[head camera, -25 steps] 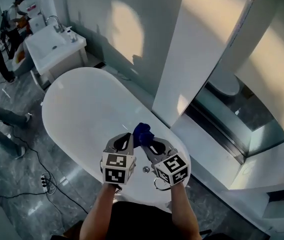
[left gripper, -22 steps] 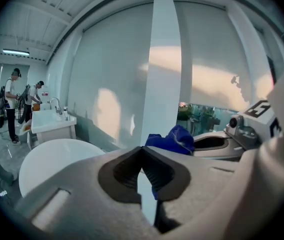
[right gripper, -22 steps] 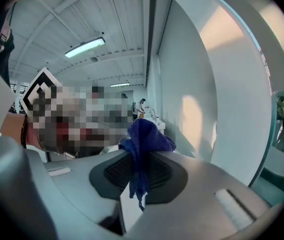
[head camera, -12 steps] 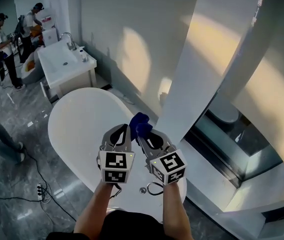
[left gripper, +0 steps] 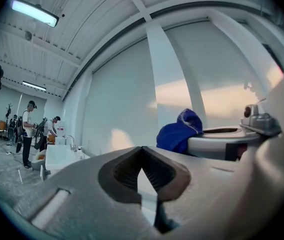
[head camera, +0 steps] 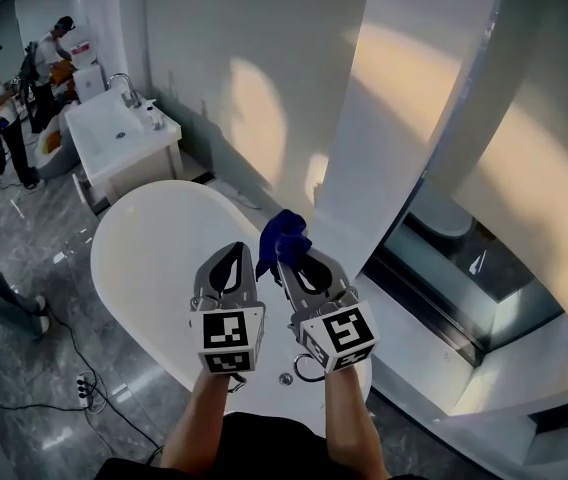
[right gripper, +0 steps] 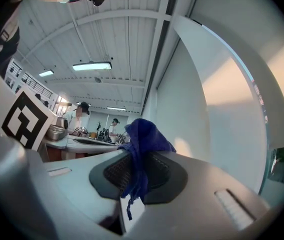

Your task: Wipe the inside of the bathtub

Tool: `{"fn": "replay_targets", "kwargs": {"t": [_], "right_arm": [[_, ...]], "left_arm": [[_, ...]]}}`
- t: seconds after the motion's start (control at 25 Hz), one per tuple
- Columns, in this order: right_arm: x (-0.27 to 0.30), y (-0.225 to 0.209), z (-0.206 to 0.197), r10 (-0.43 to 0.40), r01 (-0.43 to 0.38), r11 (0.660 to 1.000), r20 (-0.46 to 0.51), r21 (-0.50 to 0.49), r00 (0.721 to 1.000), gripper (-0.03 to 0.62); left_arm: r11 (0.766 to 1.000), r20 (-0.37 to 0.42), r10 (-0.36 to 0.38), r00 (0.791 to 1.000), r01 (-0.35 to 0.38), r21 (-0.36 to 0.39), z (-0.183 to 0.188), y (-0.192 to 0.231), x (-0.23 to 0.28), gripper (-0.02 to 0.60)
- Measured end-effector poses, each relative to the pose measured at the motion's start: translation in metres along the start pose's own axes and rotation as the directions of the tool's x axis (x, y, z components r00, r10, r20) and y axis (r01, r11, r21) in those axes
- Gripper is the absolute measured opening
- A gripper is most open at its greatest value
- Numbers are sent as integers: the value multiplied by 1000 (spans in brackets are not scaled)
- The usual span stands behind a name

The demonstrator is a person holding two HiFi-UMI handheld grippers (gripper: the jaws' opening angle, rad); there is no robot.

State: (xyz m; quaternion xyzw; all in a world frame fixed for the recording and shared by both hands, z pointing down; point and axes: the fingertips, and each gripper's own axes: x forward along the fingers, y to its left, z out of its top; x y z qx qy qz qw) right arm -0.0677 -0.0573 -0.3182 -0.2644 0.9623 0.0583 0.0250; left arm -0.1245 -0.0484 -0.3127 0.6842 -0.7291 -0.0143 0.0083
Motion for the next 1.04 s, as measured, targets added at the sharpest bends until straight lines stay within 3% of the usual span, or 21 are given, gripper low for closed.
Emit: {"fn": "replay_targets", "kwargs": {"t": [0.24, 0.52, 1.04], "right_arm": [[-7, -6, -10, -19, 19, 1000, 10, 7, 1000, 51], [-10, -6, -24, -56, 56, 998, -29, -12, 998, 52], [-16, -14, -24, -75, 73, 996, -36, -55, 997, 52]], "left_arm": [[995, 4, -4, 1000, 4, 100, -13, -12, 1, 5], [996, 33, -7, 999, 4, 87, -18, -14, -4, 5], [995, 9, 2, 1000, -3, 102, -23, -14, -8, 5]]}}
